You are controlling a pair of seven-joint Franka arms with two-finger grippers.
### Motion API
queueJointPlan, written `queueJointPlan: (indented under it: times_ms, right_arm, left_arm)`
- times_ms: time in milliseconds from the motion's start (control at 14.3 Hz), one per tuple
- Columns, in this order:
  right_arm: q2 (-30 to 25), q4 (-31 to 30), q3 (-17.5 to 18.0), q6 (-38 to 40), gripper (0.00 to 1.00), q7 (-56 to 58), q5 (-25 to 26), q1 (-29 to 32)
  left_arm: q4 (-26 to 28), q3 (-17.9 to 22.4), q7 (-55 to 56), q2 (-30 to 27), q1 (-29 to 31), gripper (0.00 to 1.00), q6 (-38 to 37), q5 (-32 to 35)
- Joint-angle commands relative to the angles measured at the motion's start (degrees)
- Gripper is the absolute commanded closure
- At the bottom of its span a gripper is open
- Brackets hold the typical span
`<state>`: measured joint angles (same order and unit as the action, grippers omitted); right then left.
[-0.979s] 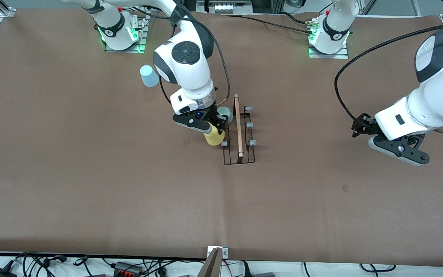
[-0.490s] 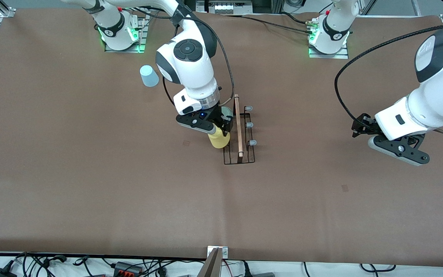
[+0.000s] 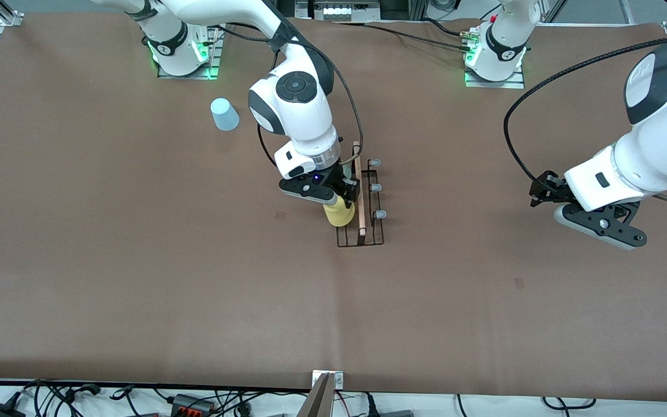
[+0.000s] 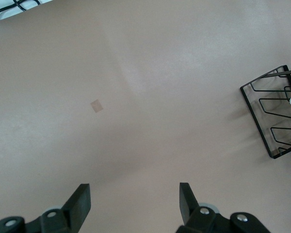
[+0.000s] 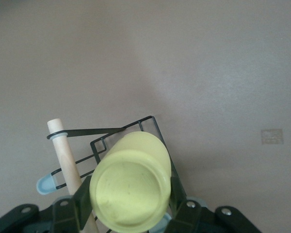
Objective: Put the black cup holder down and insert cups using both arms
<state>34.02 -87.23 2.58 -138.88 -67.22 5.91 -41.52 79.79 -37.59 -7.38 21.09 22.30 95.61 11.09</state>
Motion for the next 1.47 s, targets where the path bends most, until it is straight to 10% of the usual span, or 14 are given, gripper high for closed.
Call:
queueJointPlan:
  times_ms: [0, 420, 839, 1189, 1399]
  right_arm:
    - [0.35, 1.45, -0.82, 0.36, 0.00, -0.03, 0.77, -0.66]
    - [-11.39, -3.80, 0.31, 9.21, 0.00, 5.93, 0.33, 7.83]
    - [-32.42, -13.76, 14.55, 31.43, 0.00, 29.64, -0.02, 41.84]
    - [-35.34, -6.41, 6.76, 46.21, 0.00, 46.02, -0.37, 46.36]
    - [-33.23, -1.72, 0.44, 49.24, 0.00, 62.67, -0.72, 46.89]
  left_arm:
    - [-0.77, -0.21, 0.09, 0.36, 0.20, 0.18, -0.25, -1.07]
    - [-0.77, -0.21, 0.18, 0.36, 0.20, 0.18, -0.25, -0.98]
    - [-0.86, -0.47, 3.07, -1.40, 0.12, 0.00, -1.30, -0.37]
    - [0.96, 2.33, 10.09, -7.00, 0.20, 0.00, -6.38, -3.87]
    - [5.89, 17.31, 10.20, -13.51, -11.26, 0.00, -7.63, -8.09]
